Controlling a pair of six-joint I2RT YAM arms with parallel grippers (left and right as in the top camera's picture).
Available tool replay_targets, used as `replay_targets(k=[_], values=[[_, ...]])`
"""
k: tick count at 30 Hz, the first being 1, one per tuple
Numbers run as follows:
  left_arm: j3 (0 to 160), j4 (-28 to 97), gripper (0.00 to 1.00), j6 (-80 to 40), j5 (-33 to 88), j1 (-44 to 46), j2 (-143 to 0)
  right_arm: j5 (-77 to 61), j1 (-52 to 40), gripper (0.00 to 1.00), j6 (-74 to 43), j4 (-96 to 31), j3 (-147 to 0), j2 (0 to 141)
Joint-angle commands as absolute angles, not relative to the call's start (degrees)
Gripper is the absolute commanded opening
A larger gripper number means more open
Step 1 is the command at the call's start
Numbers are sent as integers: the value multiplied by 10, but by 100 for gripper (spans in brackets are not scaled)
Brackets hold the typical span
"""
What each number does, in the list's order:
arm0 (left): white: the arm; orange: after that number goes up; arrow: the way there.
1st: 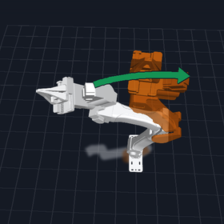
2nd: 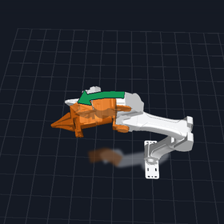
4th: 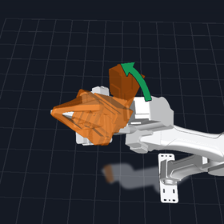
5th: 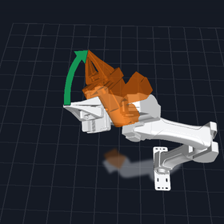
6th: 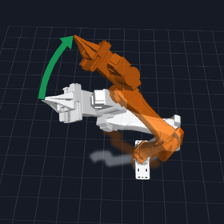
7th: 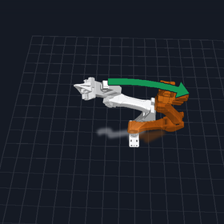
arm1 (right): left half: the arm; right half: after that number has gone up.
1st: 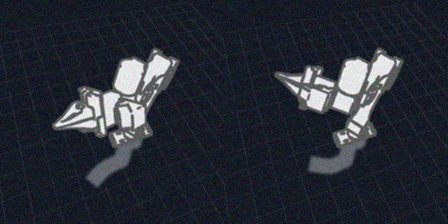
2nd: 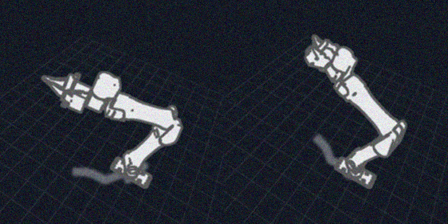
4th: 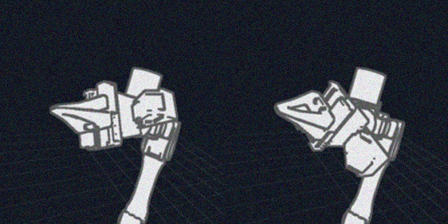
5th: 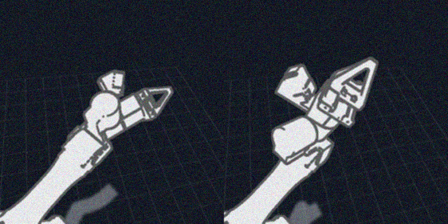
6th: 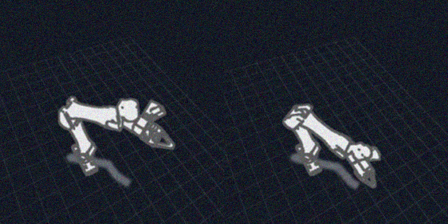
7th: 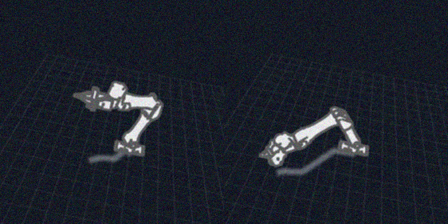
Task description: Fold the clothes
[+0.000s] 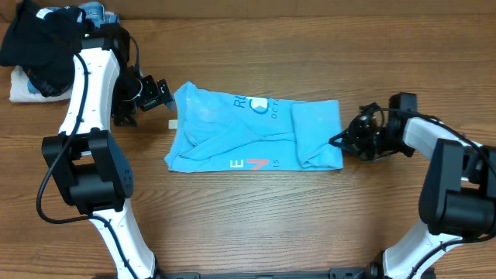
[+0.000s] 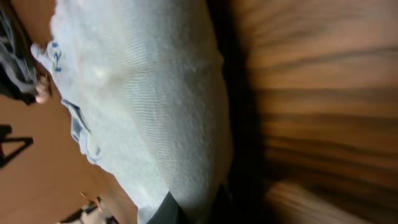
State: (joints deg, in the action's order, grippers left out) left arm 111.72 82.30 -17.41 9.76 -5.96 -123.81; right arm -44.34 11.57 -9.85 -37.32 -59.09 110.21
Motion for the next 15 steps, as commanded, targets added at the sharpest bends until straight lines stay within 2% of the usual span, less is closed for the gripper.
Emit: replay_targets(k=[1, 15], values=[[1118, 823, 100, -163, 84, -55, -1233, -420, 143, 4, -107, -393, -607, 1090], [1118, 822, 100, -163, 86, -47, -1234, -324, 152, 4, -143, -459, -642, 1028]])
